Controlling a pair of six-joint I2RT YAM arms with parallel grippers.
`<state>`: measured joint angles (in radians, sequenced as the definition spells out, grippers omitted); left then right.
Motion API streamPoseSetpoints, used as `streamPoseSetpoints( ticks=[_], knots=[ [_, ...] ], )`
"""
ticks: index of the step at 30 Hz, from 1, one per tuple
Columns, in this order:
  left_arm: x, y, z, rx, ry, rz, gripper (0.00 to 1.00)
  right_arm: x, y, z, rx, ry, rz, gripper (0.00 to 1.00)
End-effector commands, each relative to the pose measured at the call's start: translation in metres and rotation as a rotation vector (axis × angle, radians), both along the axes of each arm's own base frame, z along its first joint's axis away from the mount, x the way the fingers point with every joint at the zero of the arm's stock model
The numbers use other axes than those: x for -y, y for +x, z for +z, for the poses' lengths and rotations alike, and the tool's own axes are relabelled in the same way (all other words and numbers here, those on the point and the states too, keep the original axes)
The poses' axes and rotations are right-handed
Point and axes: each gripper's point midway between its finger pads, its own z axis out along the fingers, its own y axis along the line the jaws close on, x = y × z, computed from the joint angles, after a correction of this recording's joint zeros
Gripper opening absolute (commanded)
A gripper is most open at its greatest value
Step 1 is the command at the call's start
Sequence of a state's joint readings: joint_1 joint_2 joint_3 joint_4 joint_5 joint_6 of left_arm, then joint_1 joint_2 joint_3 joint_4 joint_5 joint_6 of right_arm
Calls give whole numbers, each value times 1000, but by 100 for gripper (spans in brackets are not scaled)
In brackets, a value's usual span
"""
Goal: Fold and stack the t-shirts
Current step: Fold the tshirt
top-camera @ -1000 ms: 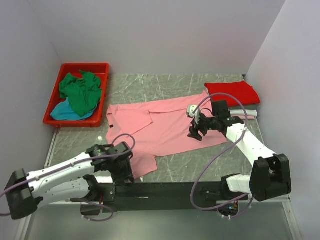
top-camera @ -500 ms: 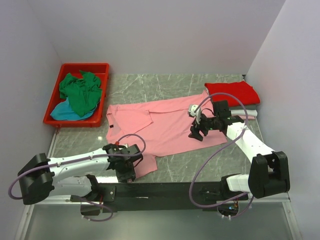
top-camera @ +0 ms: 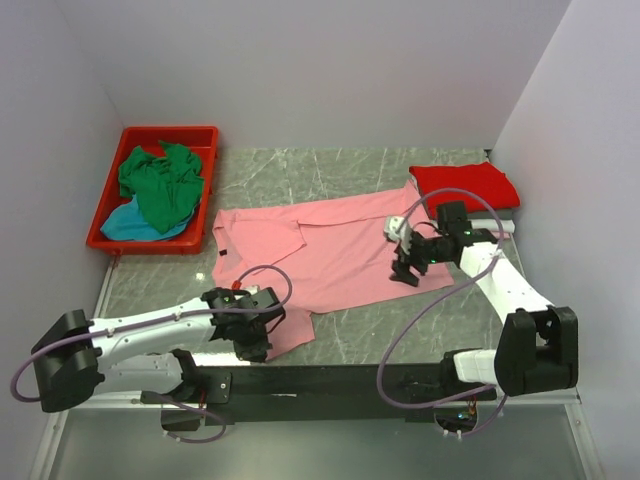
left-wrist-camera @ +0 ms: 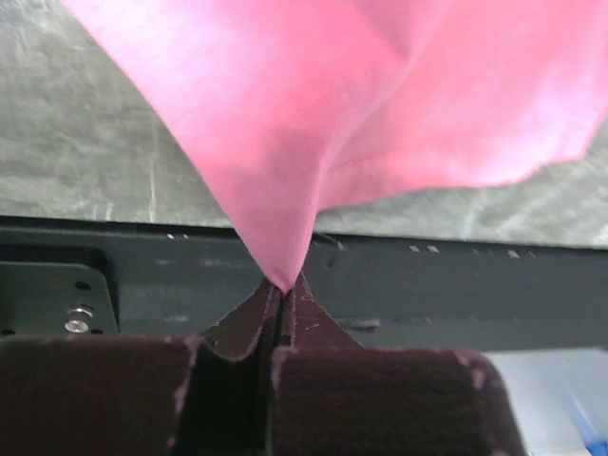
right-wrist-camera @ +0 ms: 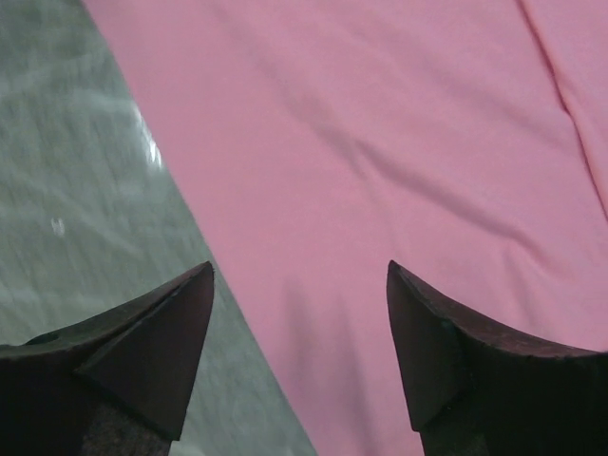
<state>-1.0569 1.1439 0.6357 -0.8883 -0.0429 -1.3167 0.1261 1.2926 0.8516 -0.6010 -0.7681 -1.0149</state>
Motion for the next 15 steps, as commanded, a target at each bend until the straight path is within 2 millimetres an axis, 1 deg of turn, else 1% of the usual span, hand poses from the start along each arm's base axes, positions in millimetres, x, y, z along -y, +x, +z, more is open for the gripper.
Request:
streamPoseSetpoints(
  ticks=[1,2,3,4,5,6,7,8,9,10,11,13,15],
  knots=[
    [9,-3,21,7,-75,-30,0,30,-27,4,140,-100,274,80],
    [10,-7,22,-7,-92,-35,0,43,-43,-1,95,-102,296,81],
    [12,-10,23,-22,-109,-40,0,65,-40,-6,100,-142,275,81],
    [15,-11,27,-21,-135,-42,0,78,-36,-13,107,-183,317,80],
    [17,-11,28,-22,-148,-44,0,88,-37,-20,82,-207,323,79],
    [19,-12,30,-28,-162,-46,0,104,-40,-26,43,-245,317,78],
    [20,-12,32,-23,-175,-49,0,109,-40,-35,22,-255,338,76],
    [21,-11,34,-20,-183,-45,0,115,-34,-40,36,-281,331,73],
    [22,-11,35,-21,-190,-45,1,123,-32,-47,22,-318,315,71],
    [23,-10,37,-18,-201,-42,0,126,-33,-56,12,-333,304,67],
    [25,-9,38,-13,-211,-42,0,131,-21,-60,50,-367,286,66],
    [26,-9,40,-13,-229,-36,0,139,-19,-70,26,-397,267,61],
    [23,-8,37,-18,-233,-24,0,144,-14,-74,16,-409,260,58]
  ],
)
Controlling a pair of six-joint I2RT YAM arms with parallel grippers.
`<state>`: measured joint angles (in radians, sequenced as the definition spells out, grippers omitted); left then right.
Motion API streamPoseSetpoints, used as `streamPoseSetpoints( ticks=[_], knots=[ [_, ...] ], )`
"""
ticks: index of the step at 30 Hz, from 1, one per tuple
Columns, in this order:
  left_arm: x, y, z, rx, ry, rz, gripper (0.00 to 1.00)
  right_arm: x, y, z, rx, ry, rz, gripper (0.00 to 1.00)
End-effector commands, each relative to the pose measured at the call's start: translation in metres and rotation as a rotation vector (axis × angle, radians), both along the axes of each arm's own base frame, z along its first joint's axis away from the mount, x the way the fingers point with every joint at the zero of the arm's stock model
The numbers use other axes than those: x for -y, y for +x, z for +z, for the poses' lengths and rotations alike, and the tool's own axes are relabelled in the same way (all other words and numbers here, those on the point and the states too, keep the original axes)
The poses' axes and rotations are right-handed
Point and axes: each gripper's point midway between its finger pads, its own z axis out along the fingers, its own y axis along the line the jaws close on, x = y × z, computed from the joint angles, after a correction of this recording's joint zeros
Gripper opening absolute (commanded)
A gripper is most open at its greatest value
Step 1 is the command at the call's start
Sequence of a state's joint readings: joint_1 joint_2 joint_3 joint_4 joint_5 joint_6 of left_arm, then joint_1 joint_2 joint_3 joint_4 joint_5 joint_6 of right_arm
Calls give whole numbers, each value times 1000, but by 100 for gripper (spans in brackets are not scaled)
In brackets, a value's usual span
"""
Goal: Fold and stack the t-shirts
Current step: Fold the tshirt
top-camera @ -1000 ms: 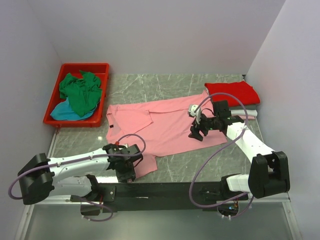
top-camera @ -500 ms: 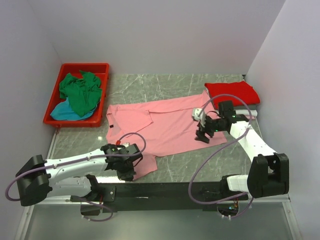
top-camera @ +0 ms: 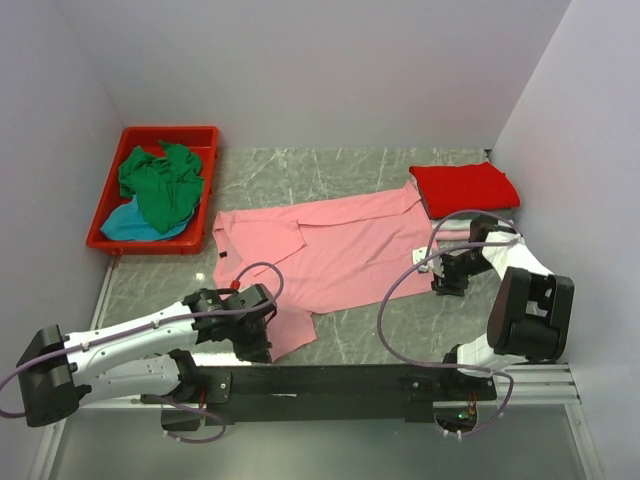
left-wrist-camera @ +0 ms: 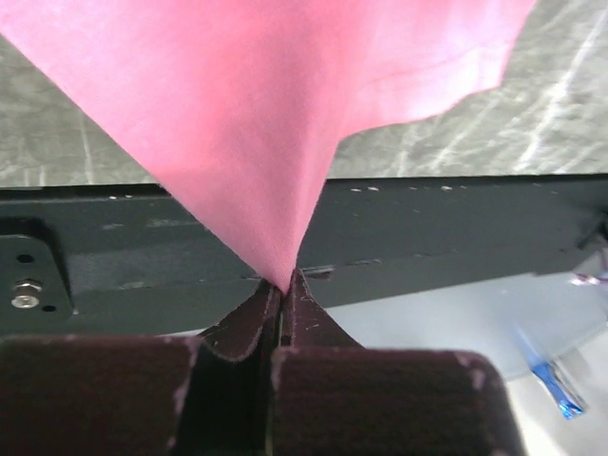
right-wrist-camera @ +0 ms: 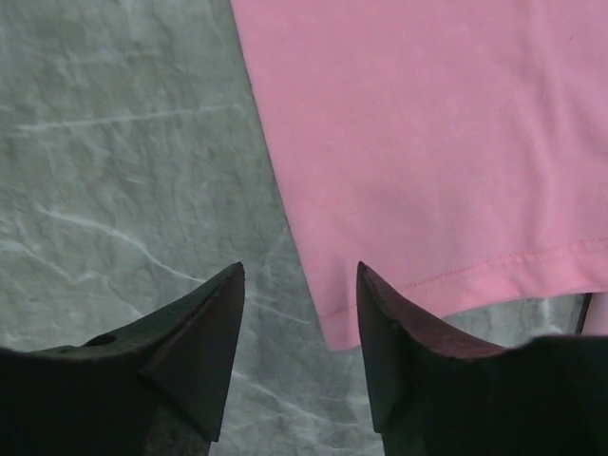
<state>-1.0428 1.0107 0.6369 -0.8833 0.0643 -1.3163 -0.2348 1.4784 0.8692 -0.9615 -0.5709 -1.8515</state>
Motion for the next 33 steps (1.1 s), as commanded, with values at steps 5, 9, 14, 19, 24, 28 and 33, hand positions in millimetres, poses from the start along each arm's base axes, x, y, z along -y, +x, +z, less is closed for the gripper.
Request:
streamPoseSetpoints(
  ticks=[5,9,14,19,24,28,33],
  knots=[
    [0,9,12,10,-74,12,0,37,24,-17,44,-126,-16,55],
    [-7,19,16,29,-67,24,0,51,29,-26,40,-161,-29,55],
    [-10,26,16,35,-72,29,0,57,34,-30,44,-168,-36,54],
    [-11,28,17,32,-80,25,0,53,37,-31,36,-139,-35,49],
    [-12,33,21,40,-108,44,0,51,36,-33,30,-129,-30,40],
    [-14,35,23,43,-117,51,0,50,37,-31,26,-125,-27,24],
    [-20,44,27,66,-106,63,0,48,36,-30,5,-109,-33,11]
  ],
)
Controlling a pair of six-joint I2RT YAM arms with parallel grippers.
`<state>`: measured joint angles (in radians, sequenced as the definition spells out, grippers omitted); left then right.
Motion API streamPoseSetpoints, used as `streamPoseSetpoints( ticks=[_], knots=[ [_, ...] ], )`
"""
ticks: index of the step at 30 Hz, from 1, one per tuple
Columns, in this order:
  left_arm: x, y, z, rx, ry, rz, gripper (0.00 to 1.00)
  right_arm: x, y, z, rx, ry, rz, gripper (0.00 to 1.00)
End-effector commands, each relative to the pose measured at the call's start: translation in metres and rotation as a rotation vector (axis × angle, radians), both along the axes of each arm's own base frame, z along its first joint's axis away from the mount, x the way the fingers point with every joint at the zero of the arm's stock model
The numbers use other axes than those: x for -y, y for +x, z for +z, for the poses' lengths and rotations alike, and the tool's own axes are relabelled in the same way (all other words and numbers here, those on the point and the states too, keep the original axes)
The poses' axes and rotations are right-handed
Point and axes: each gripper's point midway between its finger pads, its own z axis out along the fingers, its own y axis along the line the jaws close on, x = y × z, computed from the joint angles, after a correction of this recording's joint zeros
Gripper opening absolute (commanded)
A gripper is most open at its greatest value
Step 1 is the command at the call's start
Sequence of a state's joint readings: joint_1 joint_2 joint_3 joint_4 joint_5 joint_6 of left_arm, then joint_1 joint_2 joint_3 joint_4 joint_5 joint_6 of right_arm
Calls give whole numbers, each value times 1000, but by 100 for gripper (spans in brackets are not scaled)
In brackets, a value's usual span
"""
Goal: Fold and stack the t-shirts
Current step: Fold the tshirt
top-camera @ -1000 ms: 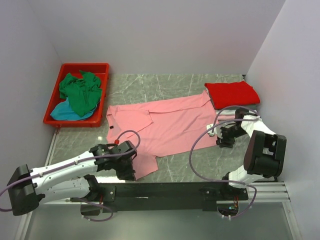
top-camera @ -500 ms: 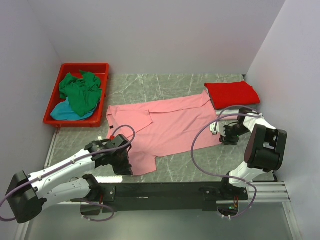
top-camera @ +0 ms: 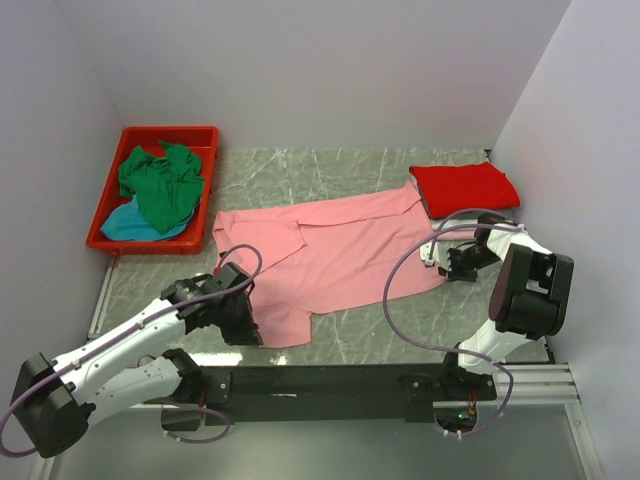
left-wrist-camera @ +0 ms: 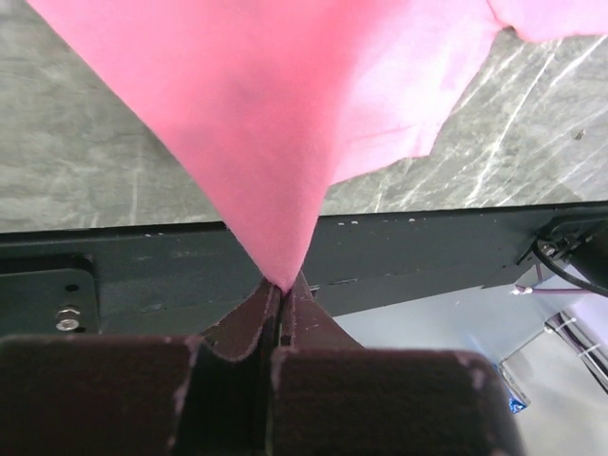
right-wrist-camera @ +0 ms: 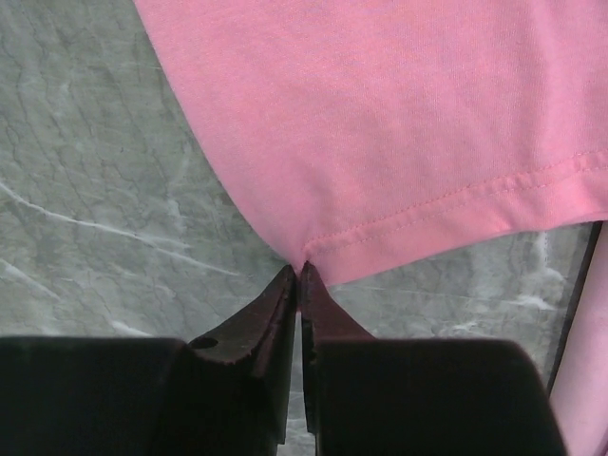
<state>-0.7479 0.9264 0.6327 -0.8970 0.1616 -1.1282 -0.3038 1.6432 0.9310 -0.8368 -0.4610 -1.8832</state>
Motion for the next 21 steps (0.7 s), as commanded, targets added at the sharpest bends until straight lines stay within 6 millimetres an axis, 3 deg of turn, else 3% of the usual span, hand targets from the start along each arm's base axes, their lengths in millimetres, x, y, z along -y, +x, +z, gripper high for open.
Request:
streamPoseSetpoints(
  ticks=[1,4,5,21],
  knots=[
    [0,10,15,40,-22,-13,0,2,4,-1,-2,6,6,10],
    [1,16,21,55,-29,-16,0,1,3,1,-4,7,3,7],
    [0,19,23,61,-29,-7,0,1,4,2,-4,13,-4,0],
    [4,69,64,181,-89,20,0,-12,31,40,21,137,-99,0]
  ],
)
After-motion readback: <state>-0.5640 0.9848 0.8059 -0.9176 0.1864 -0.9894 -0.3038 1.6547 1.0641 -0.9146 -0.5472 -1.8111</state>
